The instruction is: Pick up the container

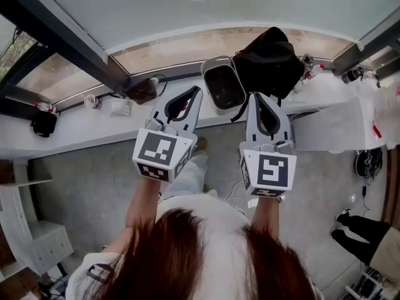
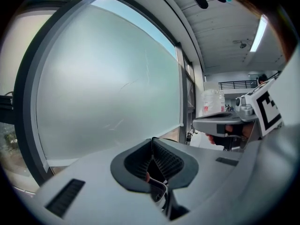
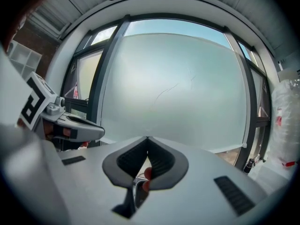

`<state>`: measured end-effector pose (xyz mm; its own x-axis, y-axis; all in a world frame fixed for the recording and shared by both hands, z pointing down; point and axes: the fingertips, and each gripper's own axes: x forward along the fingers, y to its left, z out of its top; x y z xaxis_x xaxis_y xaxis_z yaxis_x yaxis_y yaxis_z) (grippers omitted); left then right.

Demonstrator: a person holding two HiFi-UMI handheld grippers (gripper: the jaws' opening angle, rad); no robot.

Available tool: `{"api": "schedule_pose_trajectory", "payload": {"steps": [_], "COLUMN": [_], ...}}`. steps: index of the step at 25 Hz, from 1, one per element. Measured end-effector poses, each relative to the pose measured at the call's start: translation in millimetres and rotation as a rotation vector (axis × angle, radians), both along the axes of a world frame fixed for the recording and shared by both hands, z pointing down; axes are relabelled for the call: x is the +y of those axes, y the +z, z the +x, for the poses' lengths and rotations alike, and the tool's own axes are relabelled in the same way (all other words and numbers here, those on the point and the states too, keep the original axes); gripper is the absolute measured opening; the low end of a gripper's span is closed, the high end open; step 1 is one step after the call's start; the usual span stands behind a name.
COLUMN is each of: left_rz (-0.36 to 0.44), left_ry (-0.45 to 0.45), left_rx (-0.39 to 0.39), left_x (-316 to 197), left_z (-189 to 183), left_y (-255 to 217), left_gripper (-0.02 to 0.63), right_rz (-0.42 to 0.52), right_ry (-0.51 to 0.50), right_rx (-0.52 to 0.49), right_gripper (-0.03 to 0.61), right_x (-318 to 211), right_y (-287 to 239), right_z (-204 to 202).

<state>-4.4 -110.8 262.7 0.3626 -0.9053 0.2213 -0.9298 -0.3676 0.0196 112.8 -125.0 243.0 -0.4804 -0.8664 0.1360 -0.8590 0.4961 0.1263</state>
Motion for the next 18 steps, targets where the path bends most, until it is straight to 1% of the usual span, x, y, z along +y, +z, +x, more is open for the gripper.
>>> {"api": "schedule_pose_trajectory", "payload": {"steps": [9,14,17,18], "left_rz": [-0.029,-0.039,-0.055,-0.061], "left_ry": [-0.011,-0.008,0.001,0.004], "left_rx": [0.008,0.021,0.026,0.028], "left_x": [-67.1,-98.7,-114.8,-119.7], "left_z": [-23.3,-35.7,-43.1,-45.0], "left_y": [21.9,34.8,44.8,48.2], "left_gripper": [0.021,0.021,0.021,0.021], "right_rz": [-0.004,-0.018,-0.027,-0.027], "right_ry": [-0.007,-0.010,-0.020,-0.025], "right_rx": [0.077,0.122,0.124,0.147], "right_gripper": [0.025,0.025,0.026,0.026], "right_x": [-67.0,-95.7,-111.4,-115.7], "right_y": [26.2,40.8,46.9,51.1], "right_z": [-22.1,-38.2,-50.2,-52.8]}}
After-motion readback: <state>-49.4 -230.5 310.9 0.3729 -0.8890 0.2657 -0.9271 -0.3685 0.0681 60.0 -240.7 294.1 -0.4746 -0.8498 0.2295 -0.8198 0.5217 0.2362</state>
